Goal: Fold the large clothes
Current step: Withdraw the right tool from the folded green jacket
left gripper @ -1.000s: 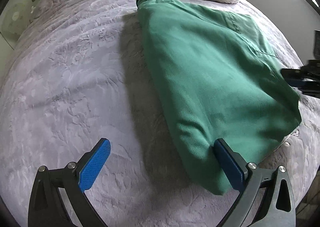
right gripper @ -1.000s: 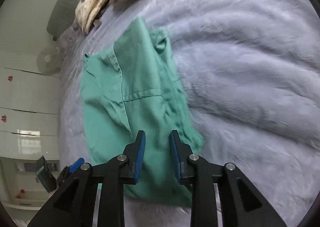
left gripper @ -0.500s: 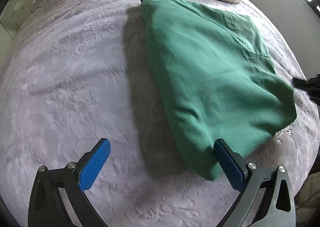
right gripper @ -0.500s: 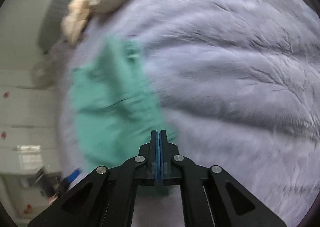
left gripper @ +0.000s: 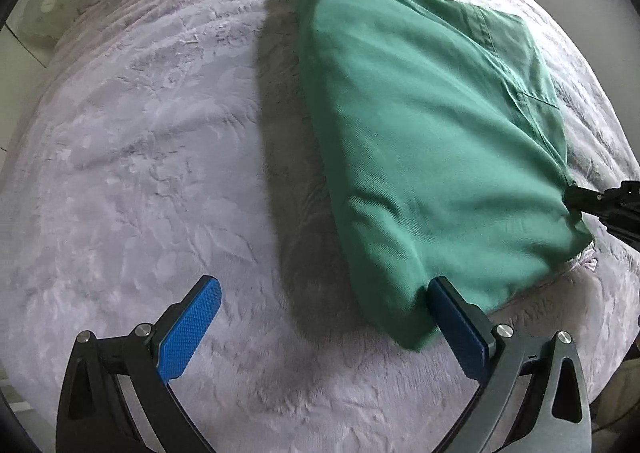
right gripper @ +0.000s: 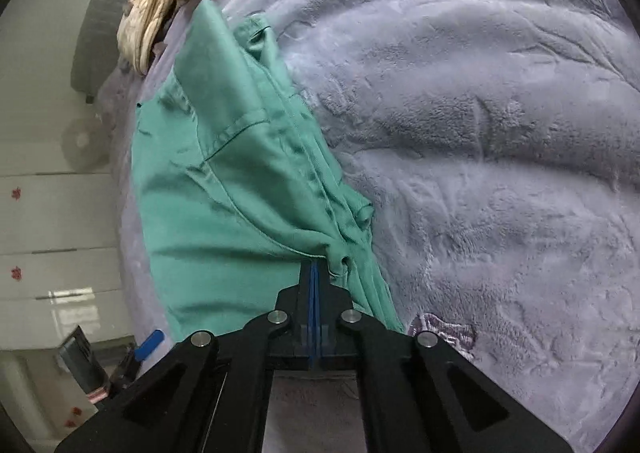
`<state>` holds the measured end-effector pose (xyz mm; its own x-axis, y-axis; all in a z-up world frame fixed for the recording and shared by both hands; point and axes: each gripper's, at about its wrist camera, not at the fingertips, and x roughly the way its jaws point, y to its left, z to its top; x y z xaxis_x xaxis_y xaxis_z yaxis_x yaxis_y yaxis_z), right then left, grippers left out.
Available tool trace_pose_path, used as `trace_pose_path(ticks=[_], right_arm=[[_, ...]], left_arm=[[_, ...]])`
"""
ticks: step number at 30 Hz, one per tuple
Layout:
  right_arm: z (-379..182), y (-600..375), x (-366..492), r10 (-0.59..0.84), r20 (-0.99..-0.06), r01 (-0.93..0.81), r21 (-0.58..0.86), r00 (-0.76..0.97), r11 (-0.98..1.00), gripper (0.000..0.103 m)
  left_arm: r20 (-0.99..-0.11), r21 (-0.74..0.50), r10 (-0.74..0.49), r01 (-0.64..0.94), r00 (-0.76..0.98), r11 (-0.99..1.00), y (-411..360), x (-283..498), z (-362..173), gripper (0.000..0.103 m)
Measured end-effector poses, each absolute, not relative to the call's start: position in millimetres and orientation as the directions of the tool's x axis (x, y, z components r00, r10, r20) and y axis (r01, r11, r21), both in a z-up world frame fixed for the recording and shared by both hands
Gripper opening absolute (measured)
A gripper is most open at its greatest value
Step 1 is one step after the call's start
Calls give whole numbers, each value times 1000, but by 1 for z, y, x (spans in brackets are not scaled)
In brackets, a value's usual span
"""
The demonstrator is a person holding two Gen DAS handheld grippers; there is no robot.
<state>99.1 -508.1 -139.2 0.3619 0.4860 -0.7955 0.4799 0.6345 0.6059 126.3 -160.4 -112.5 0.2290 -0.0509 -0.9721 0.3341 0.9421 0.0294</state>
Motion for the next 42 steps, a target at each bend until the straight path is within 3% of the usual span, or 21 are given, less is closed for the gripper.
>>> trace_pose_path(ticks=[14,17,19,21,26,30,39,42], right_arm=[[-96,-483,66,496,-806,405,591,323,698,7],[-96,-483,61,510,-799,409,601,317,687,21],[-95,-480,58,511,-798,407,602,319,687,48],[-93,-476,55,512,-796,401,605,323,688,63],[-93,-475,55,513,-800,400,600,312,693,65],[-87,-478,55,509,-798,386,603,323,698,80],[-85,-484,63,491,-806,373,589,330,717,88],[-86,-485,64,476,-816,371,575,328,729,103]], left_arm=[[-973,90,18,303,231,949,-160,113,-82,103],[-971,94,18,308,240,947,-163,110,-78,103],[-970,94,15,315,244,945,-166,108,-76,103],[-971,93,15,316,239,944,-168,108,-74,103],[-973,86,13,310,231,947,-172,107,-73,103],[-971,86,11,303,240,949,-173,110,-73,103],[-978,74,5,326,209,942,-179,117,-82,103],[-977,77,8,320,211,944,-179,120,-83,103]])
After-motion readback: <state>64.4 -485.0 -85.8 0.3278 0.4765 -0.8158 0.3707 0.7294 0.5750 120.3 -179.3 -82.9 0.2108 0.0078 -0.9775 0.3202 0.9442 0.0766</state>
